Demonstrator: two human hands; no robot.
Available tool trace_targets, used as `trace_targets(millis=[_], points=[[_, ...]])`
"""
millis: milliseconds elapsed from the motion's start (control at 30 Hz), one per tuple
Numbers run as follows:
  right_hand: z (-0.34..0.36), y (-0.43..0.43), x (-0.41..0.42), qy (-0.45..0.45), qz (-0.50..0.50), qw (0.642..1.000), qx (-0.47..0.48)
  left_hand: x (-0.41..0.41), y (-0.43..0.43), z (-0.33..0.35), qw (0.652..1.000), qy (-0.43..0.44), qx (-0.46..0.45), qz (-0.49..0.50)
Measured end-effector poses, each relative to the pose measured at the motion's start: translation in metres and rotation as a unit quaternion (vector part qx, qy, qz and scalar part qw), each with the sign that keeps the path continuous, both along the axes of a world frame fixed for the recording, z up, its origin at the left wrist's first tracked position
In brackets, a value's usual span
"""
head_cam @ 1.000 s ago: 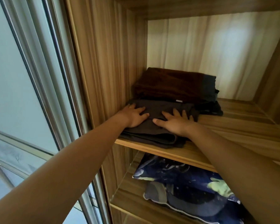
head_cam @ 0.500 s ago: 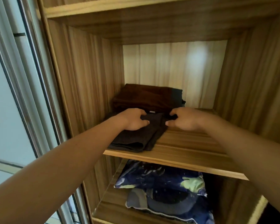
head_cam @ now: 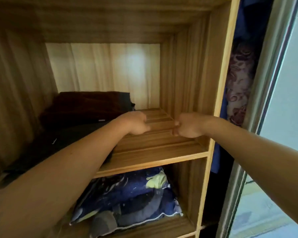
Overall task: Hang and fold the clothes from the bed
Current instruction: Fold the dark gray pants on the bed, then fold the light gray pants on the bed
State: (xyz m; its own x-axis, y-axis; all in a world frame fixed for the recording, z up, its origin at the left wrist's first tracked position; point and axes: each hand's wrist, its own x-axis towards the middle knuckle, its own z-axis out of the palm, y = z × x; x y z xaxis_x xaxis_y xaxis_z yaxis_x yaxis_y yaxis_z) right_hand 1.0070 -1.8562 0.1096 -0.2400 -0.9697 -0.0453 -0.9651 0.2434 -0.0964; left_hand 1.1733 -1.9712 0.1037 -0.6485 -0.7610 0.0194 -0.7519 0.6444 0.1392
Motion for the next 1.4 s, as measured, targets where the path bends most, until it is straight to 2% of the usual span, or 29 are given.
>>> trace_targets(millis=[133, 333, 500, 667, 867, 1067, 1400], points=[[-0.006, 0.037, 0.011, -0.002, -0.073, 0.997, -0.024, -0.020, 0.015, -0.007, 0.996, -0.005, -0.003, -0.085], [-0.025, 0.122, 0.026, 0.018, -0.204, 0.979, 0.008, -0.036, 0.061, -0.022, 0.979, -0.016, 0.008, -0.205], [-0.044, 0.217, 0.033, 0.027, -0.335, 0.941, 0.040, -0.063, 0.114, -0.037, 0.954, -0.013, 0.013, -0.300], [-0.070, 0.306, 0.033, -0.001, -0.435, 0.898, 0.060, -0.095, 0.180, -0.057, 0.916, -0.041, 0.004, -0.400], [-0.095, 0.398, 0.036, -0.034, -0.548, 0.833, 0.068, -0.142, 0.252, -0.091, 0.876, -0.067, 0.005, -0.478], [-0.132, 0.458, 0.004, -0.080, -0.606, 0.787, 0.080, -0.206, 0.310, -0.141, 0.847, -0.068, 0.031, -0.526], [-0.186, 0.517, -0.144, -0.114, -0.638, 0.756, 0.096, -0.381, 0.390, -0.211, 0.815, -0.111, 0.049, -0.567]])
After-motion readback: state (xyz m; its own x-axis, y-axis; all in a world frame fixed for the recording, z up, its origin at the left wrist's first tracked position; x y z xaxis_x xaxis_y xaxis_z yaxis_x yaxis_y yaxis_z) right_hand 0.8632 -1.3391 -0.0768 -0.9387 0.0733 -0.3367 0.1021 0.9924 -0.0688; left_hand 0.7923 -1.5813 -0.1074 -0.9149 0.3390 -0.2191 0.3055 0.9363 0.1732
